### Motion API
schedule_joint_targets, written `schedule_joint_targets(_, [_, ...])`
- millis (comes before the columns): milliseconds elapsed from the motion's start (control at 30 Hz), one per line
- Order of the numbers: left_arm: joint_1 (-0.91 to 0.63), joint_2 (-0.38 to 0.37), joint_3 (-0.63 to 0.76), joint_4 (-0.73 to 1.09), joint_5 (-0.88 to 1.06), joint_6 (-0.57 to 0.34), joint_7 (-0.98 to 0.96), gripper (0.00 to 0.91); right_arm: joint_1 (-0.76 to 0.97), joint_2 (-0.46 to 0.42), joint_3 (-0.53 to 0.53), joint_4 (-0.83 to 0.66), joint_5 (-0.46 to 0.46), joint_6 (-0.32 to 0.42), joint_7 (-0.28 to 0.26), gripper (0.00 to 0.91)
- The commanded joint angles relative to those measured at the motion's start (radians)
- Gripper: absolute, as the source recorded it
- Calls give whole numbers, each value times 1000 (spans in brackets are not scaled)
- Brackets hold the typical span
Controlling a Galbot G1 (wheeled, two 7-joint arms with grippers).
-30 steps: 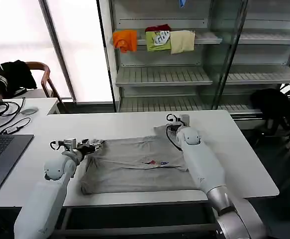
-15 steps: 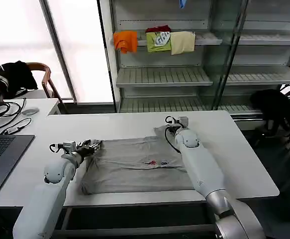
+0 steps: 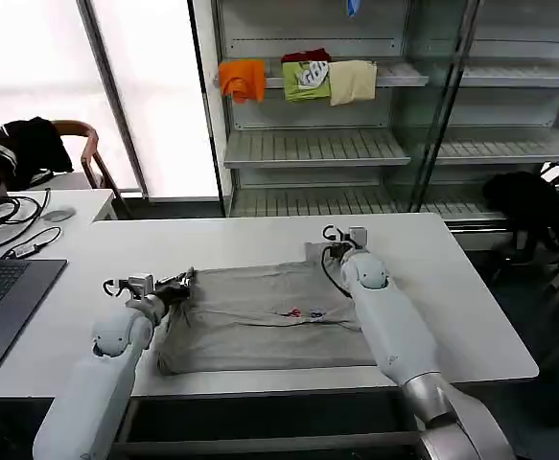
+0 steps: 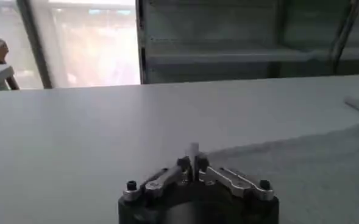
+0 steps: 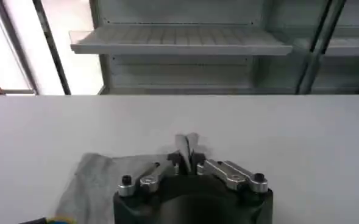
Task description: Fold and organize the clothes.
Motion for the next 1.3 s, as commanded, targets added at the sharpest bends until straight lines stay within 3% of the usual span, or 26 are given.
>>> schedule_joint_targets(33, [2,0,-9,-44,-16,3,-5,10,-21,-14,1,81,24,-5,6,0])
schedule_joint_targets(700, [64,19,-39,-231,-49,1,-20,10,-163,-100,44,565,92,-25,45,0])
schedule_joint_targets(1300, [235,105,-109,-398,-51,-8,1,10,-428,-197,97,898,124,-26,81,0])
